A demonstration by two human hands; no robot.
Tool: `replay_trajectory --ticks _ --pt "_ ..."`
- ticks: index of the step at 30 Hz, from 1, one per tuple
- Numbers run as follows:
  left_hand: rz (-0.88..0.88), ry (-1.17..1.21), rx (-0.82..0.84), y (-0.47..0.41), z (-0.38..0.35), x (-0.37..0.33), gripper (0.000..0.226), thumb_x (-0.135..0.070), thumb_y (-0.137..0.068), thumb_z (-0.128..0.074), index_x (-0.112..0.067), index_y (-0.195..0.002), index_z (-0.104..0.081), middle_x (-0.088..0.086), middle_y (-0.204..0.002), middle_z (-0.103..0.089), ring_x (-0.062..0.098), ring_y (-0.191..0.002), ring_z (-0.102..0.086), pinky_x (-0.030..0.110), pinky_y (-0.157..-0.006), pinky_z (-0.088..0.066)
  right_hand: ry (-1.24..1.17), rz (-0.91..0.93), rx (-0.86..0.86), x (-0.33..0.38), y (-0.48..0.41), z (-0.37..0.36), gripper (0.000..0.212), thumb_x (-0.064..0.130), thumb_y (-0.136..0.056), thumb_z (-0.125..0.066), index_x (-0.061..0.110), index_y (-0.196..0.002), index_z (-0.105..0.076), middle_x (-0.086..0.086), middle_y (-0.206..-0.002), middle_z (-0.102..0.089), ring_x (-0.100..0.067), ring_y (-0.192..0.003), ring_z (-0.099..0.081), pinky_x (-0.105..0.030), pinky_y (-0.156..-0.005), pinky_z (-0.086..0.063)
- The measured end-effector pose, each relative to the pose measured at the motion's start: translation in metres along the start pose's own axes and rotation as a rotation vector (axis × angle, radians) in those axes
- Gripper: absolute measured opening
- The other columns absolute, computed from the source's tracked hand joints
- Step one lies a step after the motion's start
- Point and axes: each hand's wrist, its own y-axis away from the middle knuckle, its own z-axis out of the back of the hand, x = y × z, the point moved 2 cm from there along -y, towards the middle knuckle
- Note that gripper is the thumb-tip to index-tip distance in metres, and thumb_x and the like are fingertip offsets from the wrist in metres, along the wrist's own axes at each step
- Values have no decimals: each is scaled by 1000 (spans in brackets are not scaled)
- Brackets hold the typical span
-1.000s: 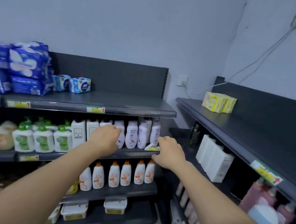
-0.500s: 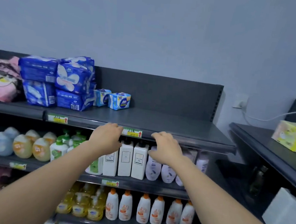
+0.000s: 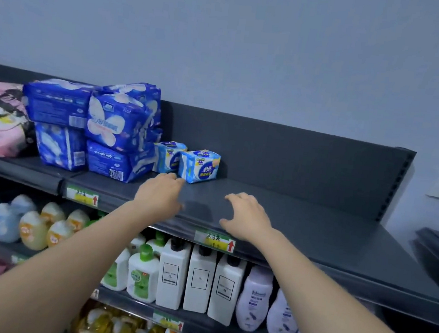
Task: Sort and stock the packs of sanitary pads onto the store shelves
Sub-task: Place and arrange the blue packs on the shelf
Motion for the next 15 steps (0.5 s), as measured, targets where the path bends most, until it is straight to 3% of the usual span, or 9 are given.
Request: replay_trajectory --ticks 6,12,15 --pt "-9 54 -28 -72 -30 18 60 -42 -87 -62 -17 -139 -42 3 -139 -41 23 -126 -42 39 -94 -46 -16 -33 26 -5 -64 -22 64 39 -88 -63 22 -144 -39 -4 -144 -41 -24 -137 -33 -39 -109 -34" --pt "-21 167 -8 -150 -56 32 60 -30 -93 -57 -25 -146 -30 2 -160 -8 27 -141 -22 46 -104 -40 -53 -82 26 -11 -123 -34 62 39 -88 -62 21 -143 -40 -2 -145 -40 -21 -137 -33 -36 -109 -34" --pt "-10 207 -8 -177 -69 35 60 -34 -92 -60 -24 -145 -32 4 -158 -19 30 -142 -21 46 -113 -29 -114 -106 35 -13 -143 -44 64 40 -88 -62 22 -144 -39 0 -145 -40 -19 -136 -33 -35 -109 -34"
